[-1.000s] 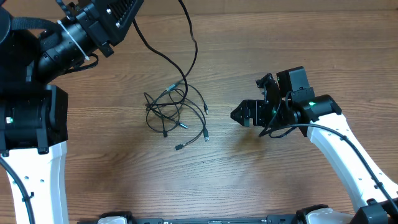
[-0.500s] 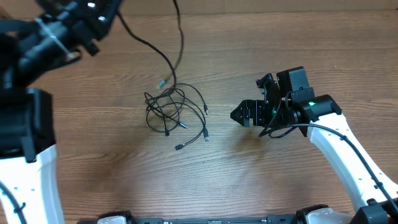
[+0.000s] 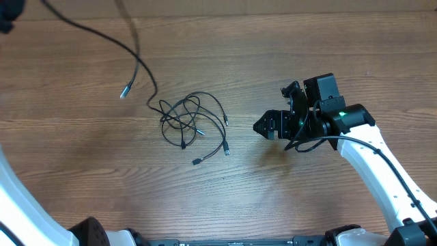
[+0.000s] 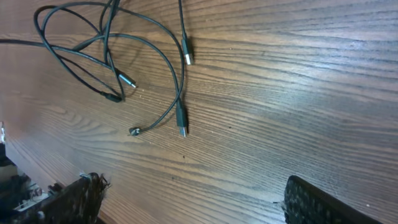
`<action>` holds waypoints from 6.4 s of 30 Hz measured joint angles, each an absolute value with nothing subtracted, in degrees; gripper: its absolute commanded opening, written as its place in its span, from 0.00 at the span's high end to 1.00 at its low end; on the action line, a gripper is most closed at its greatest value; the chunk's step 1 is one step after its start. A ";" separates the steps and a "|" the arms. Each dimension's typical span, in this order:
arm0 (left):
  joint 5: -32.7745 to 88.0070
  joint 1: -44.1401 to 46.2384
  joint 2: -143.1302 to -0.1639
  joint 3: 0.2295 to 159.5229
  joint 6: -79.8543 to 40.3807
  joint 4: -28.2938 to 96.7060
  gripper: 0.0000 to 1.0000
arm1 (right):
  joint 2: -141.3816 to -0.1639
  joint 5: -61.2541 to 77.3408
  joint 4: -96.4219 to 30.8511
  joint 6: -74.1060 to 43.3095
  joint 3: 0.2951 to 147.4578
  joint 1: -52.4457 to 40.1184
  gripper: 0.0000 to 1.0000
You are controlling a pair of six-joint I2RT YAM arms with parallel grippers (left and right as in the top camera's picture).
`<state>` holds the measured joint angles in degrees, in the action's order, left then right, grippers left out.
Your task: Untangle cables
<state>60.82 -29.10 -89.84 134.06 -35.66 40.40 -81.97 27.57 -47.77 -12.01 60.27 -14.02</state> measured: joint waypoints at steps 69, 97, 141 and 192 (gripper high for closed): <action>-15.57 -32.18 -88.90 78.67 -31.64 62.26 0.09 | -82.02 27.38 -49.12 -11.99 60.27 -14.02 0.09; -27.83 -32.69 -109.10 76.36 -29.58 44.75 0.96 | -82.02 25.26 -52.07 -12.01 60.27 -14.02 0.09; -27.59 -34.61 -109.10 78.11 -29.87 43.22 0.96 | -82.02 24.53 -53.12 -12.03 60.27 -14.02 0.09; -0.99 -34.61 -113.54 149.93 -23.94 83.61 0.96 | -82.02 24.40 -53.12 -12.05 60.27 -14.02 0.10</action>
